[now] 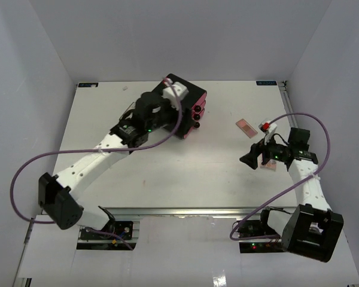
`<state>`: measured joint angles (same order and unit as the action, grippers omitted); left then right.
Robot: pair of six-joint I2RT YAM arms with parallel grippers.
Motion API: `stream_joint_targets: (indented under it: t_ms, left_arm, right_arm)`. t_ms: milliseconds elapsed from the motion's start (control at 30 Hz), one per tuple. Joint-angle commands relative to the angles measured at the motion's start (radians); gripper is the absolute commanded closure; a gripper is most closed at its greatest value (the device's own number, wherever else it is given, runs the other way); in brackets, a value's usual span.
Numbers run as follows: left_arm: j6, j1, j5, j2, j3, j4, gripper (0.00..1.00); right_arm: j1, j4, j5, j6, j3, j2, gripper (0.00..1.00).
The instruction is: Organize the makeup
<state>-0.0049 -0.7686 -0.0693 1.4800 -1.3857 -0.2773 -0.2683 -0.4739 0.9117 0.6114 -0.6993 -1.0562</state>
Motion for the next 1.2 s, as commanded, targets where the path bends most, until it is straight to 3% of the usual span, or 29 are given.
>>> stream_joint_targets:
  t_ms: [0,33,233,333,500,767,1033,1167]
  left_arm:
    - [-0.180,0.243,-0.298,-0.210,0.249,0.077,0.02]
    - [-0.199,0.298,-0.326,-0.254,0.290,0.093,0.02]
    - [-0.203,0.401,-0.146,-0.458,0.480,0.144,0.02]
    - [-0.185,0.414,-0.034,-0.554,0.612,0.183,0.02]
    - [-0.144,0.423,0.054,-0.579,0.652,0.189,0.02]
    - [-0.136,0.448,0.054,-0.564,0.651,0.189,0.02]
    - [-0.133,0.451,0.048,-0.563,0.654,0.191,0.02]
    - [-0.135,0.453,0.044,-0.559,0.654,0.193,0.02]
  right_arm:
    - [0.197,0.051,-0.043,-0.081,-0.151,-0.155,0.10]
    - [0.232,0.066,-0.045,-0.113,-0.182,-0.199,0.10]
    - [0.366,0.217,-0.007,-0.407,-0.415,-0.569,0.09]
    - [0.411,0.260,-0.012,-0.524,-0.546,-0.746,0.08]
    - [0.445,0.326,0.002,-0.675,-0.700,-0.962,0.07]
    - [0.448,0.503,0.038,-0.852,-0.830,-1.136,0.08]
    - [0.460,0.598,0.075,-0.960,-0.861,-1.244,0.01]
    - [0.472,0.604,0.089,-0.973,-0.882,-1.271,0.09]
